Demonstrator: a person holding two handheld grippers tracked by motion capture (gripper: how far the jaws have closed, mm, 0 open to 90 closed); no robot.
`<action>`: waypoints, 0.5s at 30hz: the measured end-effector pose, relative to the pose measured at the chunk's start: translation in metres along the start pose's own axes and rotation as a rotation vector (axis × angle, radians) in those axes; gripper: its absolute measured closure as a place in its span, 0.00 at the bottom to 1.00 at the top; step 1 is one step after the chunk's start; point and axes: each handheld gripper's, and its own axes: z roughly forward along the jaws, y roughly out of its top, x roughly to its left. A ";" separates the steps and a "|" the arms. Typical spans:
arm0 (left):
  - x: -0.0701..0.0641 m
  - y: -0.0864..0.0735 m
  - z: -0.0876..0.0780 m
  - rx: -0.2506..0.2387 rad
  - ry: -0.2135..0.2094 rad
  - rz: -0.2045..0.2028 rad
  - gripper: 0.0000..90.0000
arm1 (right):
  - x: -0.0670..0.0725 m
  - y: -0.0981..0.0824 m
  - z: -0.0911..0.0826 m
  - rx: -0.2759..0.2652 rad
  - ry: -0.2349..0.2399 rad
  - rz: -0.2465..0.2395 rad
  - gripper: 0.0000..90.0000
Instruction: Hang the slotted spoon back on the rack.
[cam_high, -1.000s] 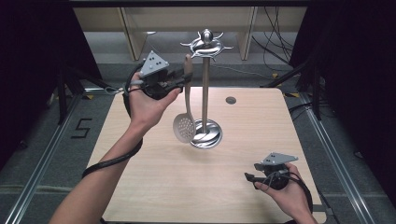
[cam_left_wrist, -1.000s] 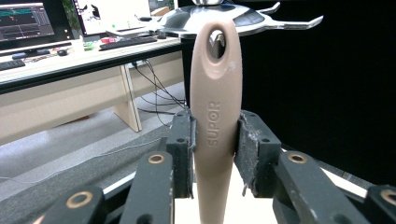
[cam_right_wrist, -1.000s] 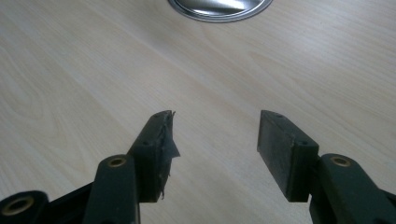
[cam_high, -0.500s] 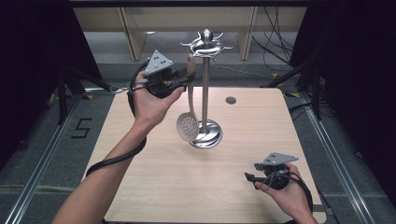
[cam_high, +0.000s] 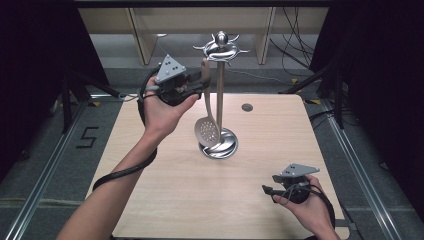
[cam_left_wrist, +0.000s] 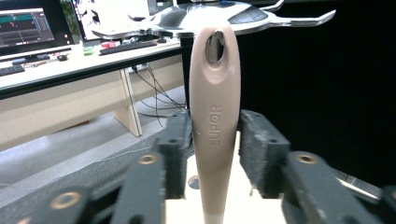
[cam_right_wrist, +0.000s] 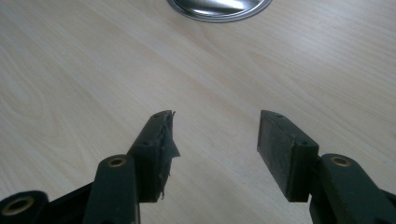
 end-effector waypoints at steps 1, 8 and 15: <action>0.000 -0.002 -0.003 -0.002 -0.002 0.008 0.60 | -0.001 0.000 0.000 -0.004 -0.001 -0.008 0.51; 0.007 -0.024 -0.034 -0.012 0.010 0.019 0.46 | 0.000 -0.001 0.001 -0.009 -0.012 -0.006 0.51; 0.015 -0.083 -0.074 0.051 0.026 0.019 0.40 | 0.001 -0.001 0.001 -0.009 -0.015 -0.003 0.51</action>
